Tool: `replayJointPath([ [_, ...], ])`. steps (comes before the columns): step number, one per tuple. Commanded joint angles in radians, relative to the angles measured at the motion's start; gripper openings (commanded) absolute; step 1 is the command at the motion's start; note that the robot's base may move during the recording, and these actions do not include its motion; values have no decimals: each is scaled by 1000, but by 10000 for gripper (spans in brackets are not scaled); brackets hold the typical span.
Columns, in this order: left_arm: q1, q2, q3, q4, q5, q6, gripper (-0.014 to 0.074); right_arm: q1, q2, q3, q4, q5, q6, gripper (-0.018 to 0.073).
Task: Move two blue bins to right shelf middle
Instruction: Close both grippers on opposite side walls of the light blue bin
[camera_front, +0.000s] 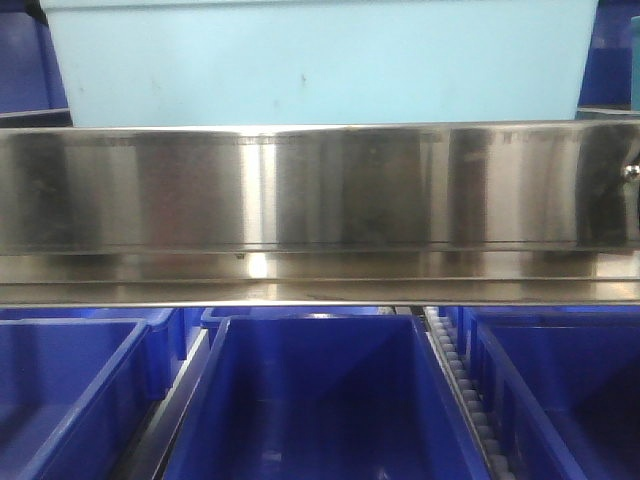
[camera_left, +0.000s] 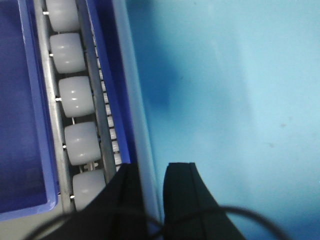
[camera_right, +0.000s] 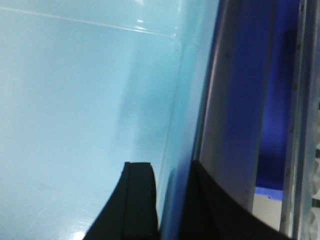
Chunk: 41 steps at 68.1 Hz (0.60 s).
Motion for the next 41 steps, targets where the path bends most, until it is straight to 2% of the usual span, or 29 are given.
replayJointPath([
  [1,4,-7,-7,-8,-8,5,-111,-6,-13,-4,-29,1,-13,-153],
  [26,4,-117,-7,-9,4,5,-111,-6,-148,-4,-29,-38,-7,-153],
  [41,4,-254,-7,-32,-61,3,-111,-6,-265,-5,-29,-89,-7,-153],
])
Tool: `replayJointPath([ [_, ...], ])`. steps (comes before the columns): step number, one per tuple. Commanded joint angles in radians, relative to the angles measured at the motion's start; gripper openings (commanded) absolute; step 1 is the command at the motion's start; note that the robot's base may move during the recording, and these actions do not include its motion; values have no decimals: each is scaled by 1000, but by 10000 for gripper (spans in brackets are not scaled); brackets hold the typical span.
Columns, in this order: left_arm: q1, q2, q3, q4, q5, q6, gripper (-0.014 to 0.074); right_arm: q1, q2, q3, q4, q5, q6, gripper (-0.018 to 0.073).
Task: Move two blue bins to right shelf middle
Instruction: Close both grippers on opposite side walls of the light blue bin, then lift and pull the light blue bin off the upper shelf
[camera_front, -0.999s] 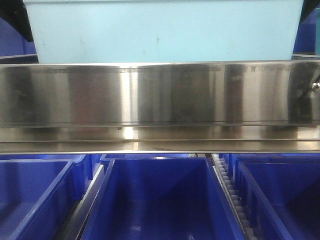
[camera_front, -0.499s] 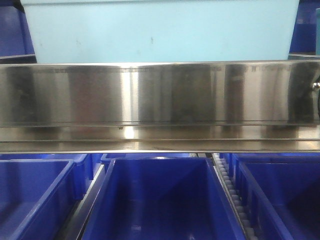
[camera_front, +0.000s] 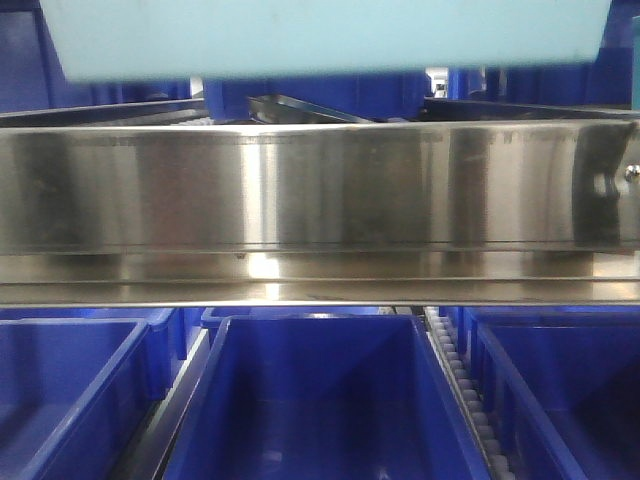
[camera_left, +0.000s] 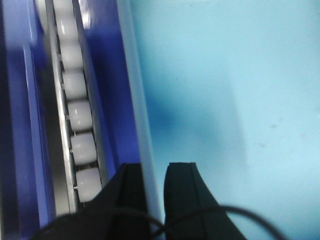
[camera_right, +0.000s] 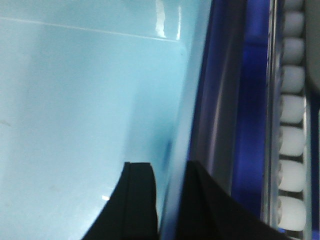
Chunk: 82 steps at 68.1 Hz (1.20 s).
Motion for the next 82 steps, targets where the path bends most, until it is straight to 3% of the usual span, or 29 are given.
replayJointPath([
  [1,4,-78,-7,-20,-40,9,-111,-7,-66,-5,-28,-53,-19,-153],
  [30,4,-247,-7,-44,-130,9,-111,-6,-162,-130,-17,-73,-19,-153],
  [82,4,-245,-6,-35,-128,9,-111,-6,-156,-135,-17,-99,-19,-153],
])
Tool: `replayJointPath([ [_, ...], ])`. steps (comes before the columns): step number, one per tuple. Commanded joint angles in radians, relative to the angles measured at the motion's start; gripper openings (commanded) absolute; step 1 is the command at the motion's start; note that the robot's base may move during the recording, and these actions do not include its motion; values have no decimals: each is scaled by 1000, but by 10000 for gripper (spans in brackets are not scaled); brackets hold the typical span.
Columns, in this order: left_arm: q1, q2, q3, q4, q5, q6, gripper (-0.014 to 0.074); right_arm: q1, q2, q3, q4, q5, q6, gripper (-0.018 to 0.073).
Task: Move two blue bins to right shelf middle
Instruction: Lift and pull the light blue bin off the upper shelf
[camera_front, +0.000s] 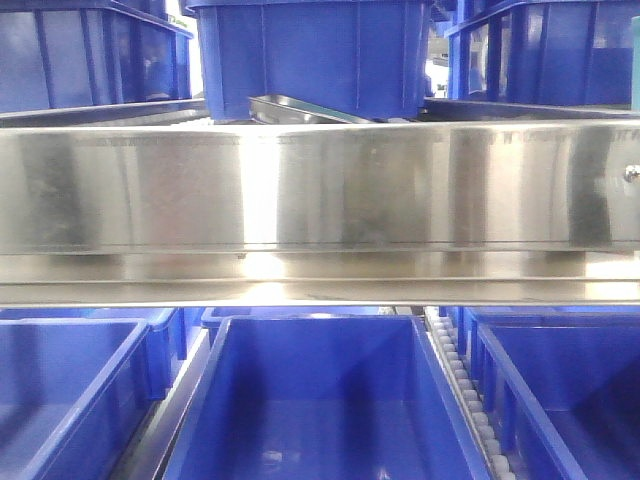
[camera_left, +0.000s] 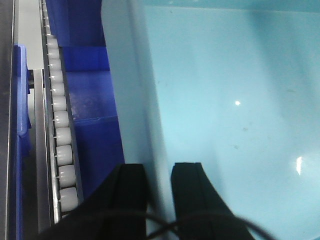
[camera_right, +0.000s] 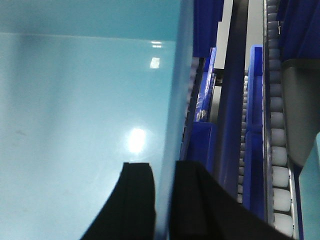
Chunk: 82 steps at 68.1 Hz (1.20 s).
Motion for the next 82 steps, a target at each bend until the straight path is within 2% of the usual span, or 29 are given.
replayJointPath([
  [1,4,-16,-6,12,-18,11,-111,-10,-9,-13,-39,-53,-19,-153],
  [82,4,-16,-6,12,-18,11,-111,-10,-9,-13,-39,-53,-19,-153],
])
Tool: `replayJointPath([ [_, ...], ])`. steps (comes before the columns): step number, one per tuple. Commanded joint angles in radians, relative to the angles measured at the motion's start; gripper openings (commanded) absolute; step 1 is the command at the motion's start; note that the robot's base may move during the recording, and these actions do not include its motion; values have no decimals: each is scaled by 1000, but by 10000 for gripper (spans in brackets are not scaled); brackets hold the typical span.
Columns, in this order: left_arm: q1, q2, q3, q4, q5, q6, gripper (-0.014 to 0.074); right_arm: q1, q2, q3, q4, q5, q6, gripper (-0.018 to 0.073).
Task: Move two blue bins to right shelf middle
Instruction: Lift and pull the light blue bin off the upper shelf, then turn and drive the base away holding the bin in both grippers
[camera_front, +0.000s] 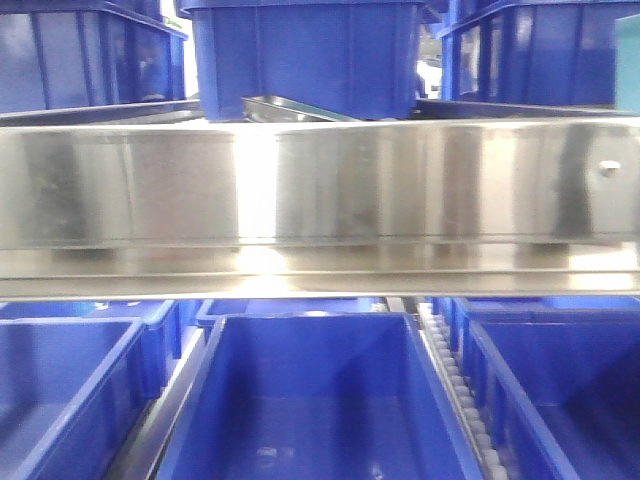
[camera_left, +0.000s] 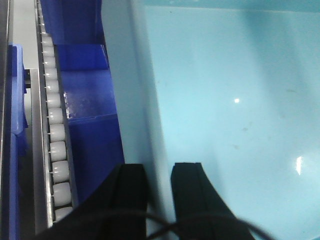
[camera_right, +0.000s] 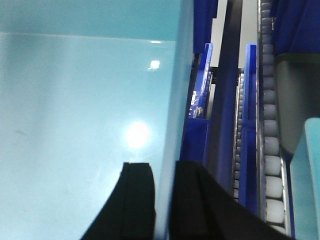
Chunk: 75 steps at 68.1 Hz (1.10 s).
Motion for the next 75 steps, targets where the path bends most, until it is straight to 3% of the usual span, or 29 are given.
replayJointPath([
  [1,4,-16,-6,12,-18,11,-111,-10,-9,-13,-39,-51,-19,-153],
  [75,4,-16,-6,12,-18,11,-111,-10,-9,-13,-39,-51,-19,-153],
])
